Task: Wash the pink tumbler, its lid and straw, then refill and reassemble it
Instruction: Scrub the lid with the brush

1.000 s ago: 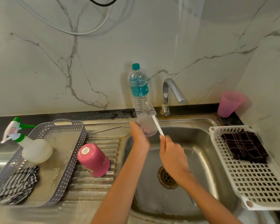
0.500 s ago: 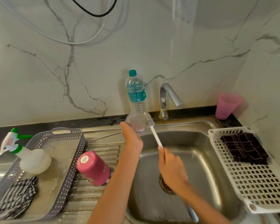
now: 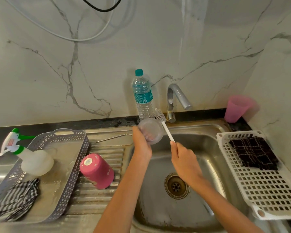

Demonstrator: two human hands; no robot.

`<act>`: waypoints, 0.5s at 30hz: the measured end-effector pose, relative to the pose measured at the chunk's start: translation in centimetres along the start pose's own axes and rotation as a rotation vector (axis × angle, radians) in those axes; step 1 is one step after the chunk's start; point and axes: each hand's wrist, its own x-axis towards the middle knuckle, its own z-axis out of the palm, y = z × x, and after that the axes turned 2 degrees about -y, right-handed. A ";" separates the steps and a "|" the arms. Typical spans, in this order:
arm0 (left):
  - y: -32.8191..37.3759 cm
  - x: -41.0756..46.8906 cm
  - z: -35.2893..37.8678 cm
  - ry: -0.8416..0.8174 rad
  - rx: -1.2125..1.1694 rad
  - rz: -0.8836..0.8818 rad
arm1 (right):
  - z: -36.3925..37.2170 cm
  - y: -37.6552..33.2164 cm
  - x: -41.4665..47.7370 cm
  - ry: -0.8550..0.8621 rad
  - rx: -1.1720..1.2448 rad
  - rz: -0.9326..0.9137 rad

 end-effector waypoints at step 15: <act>2.2 0.8 -0.7 -0.010 -0.064 -0.029 | 1.2 1.5 -5.5 -0.046 -0.236 -0.054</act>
